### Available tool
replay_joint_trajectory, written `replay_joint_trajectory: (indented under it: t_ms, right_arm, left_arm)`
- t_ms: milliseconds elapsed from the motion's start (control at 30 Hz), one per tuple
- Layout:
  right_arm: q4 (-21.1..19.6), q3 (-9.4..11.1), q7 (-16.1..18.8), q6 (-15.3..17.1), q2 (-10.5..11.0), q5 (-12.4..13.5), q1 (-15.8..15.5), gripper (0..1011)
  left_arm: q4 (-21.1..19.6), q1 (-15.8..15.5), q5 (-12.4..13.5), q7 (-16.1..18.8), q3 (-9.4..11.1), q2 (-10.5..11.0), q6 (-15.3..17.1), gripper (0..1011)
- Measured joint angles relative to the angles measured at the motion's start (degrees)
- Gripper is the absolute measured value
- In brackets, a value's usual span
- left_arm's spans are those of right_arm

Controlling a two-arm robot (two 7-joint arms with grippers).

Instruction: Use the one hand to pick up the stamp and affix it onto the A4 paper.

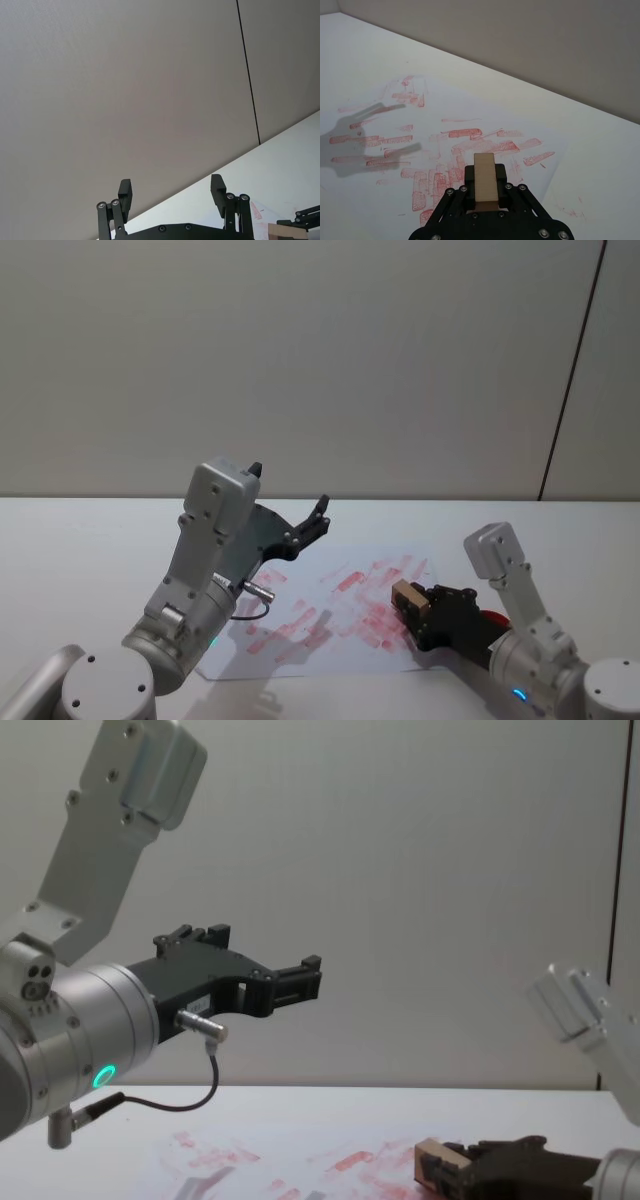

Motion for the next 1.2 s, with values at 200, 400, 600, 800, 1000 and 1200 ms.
replay_joint_trajectory:
  t_ms: [200,400,600,800,1000,1200]
  right_arm:
    - [1.08,-0.09,0.16,0.28,-0.22,-0.52,0.55,217]
    - [1.60,-0.14,0.47,0.52,-0.29,-0.94,0.96,217]
    - [1.92,-0.17,0.95,0.93,-0.31,-1.48,1.29,217]
    - [1.94,-0.18,1.12,1.20,-0.24,-1.63,1.38,217]
    - [1.00,-0.03,0.72,1.00,-0.02,-0.95,1.13,217]
    - [-1.36,0.48,-0.39,-0.15,0.32,0.91,0.60,217]
  left_arm:
    - [0.00,0.00,0.00,0.00,0.00,0.00,0.00,1002]
    - [0.00,0.00,0.00,0.00,0.00,0.00,0.00,1002]
    - [0.00,0.00,0.00,0.00,0.00,0.00,0.00,1002]
    - [0.00,0.00,0.00,0.00,0.00,0.00,0.00,1003]
    - [0.00,0.00,0.00,0.00,0.00,0.00,0.00,1002]
    - [0.00,0.00,0.00,0.00,0.00,0.00,0.00,1002]
